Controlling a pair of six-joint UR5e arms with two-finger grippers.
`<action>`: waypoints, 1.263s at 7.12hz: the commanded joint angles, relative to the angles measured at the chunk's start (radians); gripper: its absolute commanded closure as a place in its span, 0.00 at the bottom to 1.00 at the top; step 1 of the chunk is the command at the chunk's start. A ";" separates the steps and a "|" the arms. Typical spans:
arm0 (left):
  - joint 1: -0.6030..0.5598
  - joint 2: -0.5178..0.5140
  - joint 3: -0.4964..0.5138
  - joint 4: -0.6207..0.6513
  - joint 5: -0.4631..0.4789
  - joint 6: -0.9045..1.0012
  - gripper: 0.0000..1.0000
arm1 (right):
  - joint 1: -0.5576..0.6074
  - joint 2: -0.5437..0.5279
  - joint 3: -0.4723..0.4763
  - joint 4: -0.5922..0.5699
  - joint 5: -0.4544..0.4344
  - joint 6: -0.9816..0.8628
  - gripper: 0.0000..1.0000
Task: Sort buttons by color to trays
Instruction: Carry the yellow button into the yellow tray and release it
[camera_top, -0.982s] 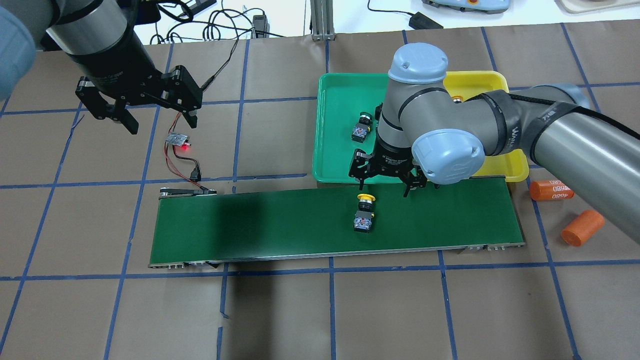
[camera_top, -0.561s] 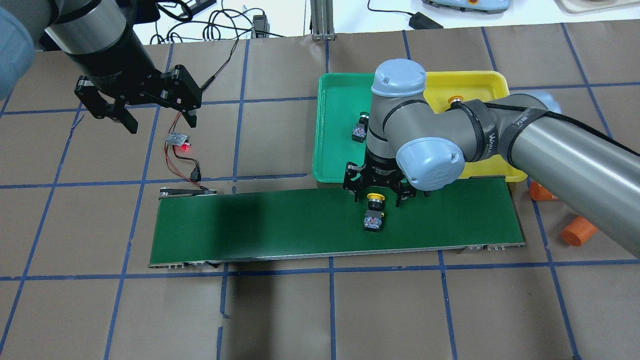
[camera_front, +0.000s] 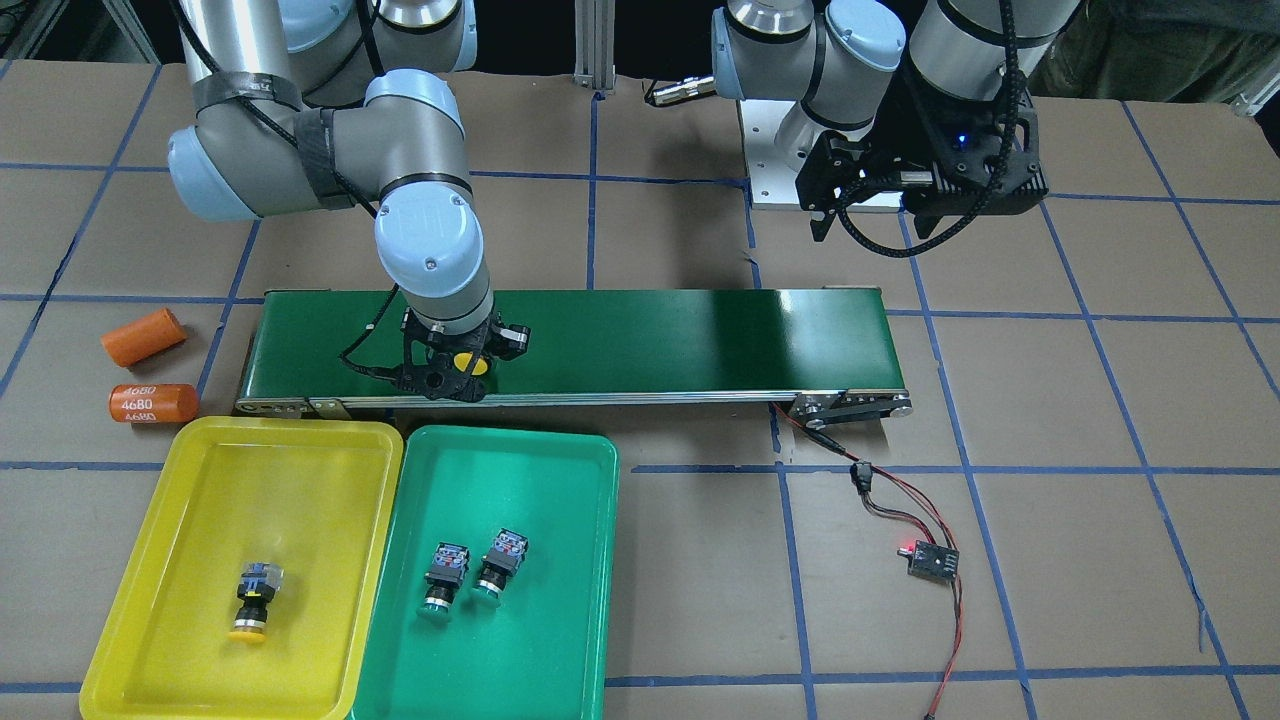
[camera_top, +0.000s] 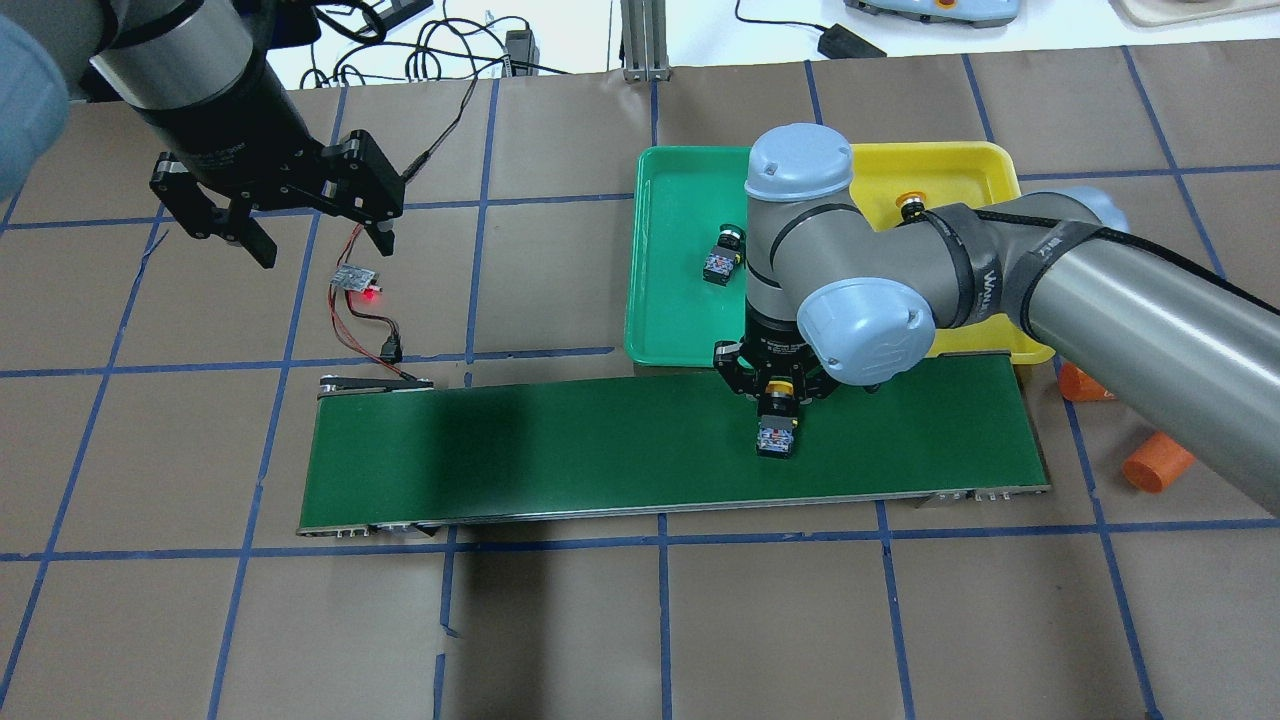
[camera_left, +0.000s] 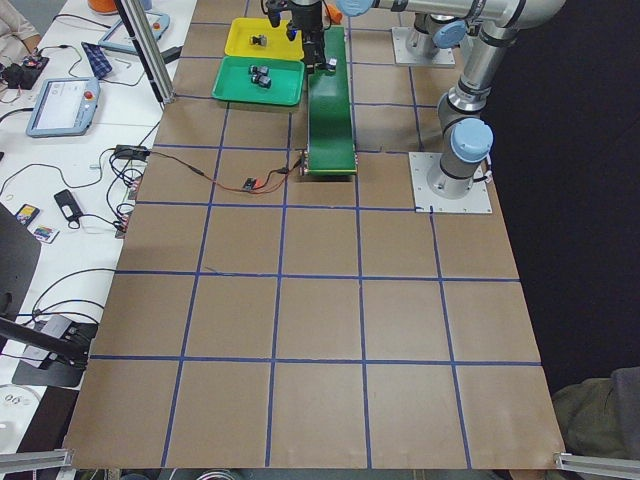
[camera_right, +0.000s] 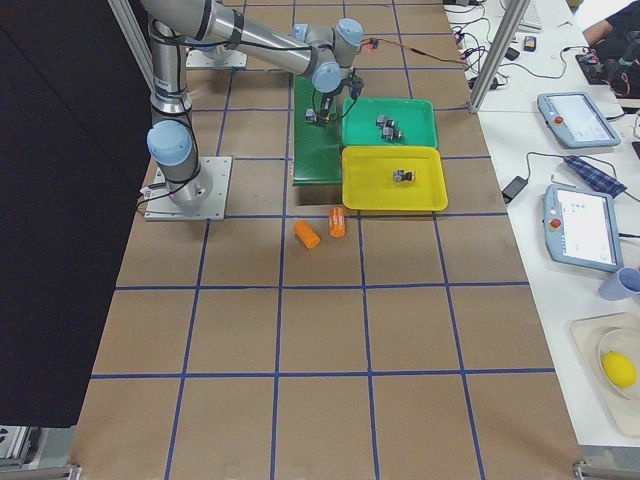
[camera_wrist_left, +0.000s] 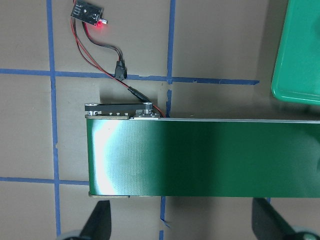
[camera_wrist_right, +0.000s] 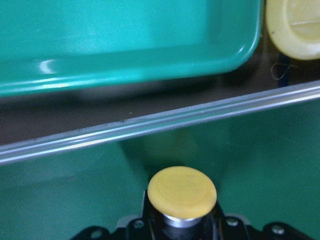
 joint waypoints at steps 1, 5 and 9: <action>0.002 -0.006 0.004 0.001 -0.001 0.000 0.00 | -0.032 -0.032 -0.050 -0.001 -0.015 0.005 1.00; 0.002 -0.007 0.004 -0.001 -0.001 0.004 0.00 | -0.249 0.021 -0.299 -0.012 -0.034 -0.126 1.00; 0.001 -0.009 0.004 0.001 0.001 0.001 0.00 | -0.282 0.299 -0.318 -0.257 -0.031 -0.244 0.01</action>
